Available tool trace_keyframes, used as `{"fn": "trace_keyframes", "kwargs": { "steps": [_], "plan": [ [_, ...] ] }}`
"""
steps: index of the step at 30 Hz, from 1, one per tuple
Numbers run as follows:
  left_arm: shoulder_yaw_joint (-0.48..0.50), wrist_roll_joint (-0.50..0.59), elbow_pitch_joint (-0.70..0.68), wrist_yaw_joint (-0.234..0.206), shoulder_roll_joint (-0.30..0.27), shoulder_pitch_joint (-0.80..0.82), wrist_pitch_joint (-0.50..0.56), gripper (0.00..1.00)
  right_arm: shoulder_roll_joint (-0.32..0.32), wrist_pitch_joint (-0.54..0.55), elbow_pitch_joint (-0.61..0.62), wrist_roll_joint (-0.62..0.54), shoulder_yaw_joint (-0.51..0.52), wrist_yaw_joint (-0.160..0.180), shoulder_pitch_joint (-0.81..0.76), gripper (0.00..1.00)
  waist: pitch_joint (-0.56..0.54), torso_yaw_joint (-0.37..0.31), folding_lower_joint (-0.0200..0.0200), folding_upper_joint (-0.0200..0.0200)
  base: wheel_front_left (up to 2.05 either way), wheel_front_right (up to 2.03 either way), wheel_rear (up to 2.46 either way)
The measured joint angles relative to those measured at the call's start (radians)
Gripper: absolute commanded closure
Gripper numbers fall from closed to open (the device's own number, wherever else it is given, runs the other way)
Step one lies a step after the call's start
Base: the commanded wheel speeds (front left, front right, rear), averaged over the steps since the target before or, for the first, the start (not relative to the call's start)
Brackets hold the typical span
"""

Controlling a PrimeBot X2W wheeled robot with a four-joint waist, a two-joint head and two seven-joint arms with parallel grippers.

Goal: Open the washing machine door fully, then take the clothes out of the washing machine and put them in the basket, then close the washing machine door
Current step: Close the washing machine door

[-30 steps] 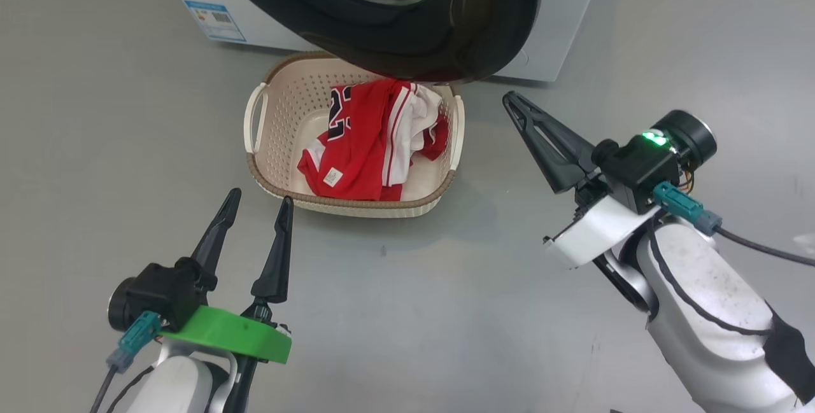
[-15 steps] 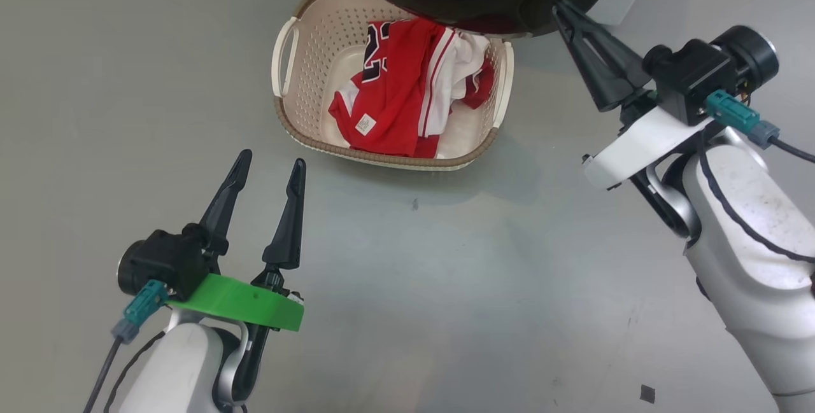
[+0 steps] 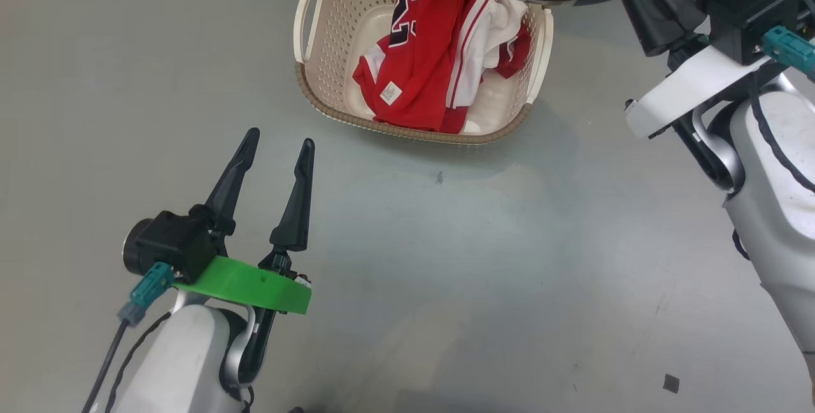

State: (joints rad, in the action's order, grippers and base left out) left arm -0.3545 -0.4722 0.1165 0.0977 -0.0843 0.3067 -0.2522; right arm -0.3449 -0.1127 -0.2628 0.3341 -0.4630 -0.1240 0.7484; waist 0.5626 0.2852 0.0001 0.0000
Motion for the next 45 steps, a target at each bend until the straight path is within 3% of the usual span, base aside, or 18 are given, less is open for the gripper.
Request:
{"fn": "trace_keyframes", "kwargs": {
  "steps": [30, 39, 45],
  "plan": [
    [-0.007, 0.002, 0.008, 0.016, 0.038, 0.093, 0.0, 0.0, -0.045, 0.028, -0.11, 0.017, 0.087, -0.007, 0.35, 1.0, 0.164, 0.034, 0.0, 0.0, 0.0, 0.0, 0.0],
    [-0.008, 0.002, 0.021, 0.022, 0.044, 0.107, 0.0, 0.0, -0.053, 0.019, -0.166, 0.012, 0.138, 0.045, 0.411, 1.0, 0.176, 0.044, 0.0, 0.0, 0.0, 0.0, 0.0],
    [-0.009, 0.001, 0.031, 0.022, 0.049, 0.109, 0.0, 0.0, -0.053, 0.002, -0.193, 0.006, 0.148, 0.056, 0.423, 1.0, 0.177, 0.055, 0.0, 0.0, 0.0, 0.0, 0.0]
  ]
}}
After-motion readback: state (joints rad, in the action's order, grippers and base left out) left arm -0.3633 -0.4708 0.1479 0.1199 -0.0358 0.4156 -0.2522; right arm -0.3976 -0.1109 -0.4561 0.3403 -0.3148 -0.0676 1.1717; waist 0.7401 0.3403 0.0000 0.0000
